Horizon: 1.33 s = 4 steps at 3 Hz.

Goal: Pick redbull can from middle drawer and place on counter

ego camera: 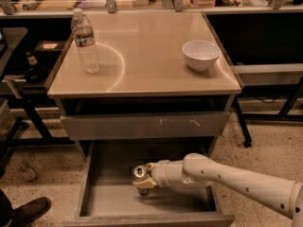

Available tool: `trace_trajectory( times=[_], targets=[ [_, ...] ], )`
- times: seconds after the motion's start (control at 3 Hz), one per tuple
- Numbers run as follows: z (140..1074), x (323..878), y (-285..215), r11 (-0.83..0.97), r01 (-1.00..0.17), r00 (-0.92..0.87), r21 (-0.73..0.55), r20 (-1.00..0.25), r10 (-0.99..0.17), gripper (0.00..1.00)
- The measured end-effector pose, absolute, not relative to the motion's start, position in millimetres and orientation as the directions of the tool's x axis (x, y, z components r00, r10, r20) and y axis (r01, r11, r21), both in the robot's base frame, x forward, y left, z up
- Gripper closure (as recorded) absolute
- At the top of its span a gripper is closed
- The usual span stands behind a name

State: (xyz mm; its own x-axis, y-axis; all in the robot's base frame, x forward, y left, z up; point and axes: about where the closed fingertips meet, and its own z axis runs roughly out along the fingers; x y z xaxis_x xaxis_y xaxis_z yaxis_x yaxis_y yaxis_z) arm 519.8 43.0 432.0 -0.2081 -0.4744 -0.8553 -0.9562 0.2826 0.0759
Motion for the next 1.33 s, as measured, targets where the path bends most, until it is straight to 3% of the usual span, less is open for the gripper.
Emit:
trace_trajectory(
  times=[0.67,1.33],
  targets=[
    [438.6,520.0,46.8,0.290,-0.953,-0.223,0.087,-0.848,-0.480,1.00],
    [515.0,511.5,70.1,0.316,-0.948,-0.204,0.043,-0.843,-0.498,1.00]
  ],
)
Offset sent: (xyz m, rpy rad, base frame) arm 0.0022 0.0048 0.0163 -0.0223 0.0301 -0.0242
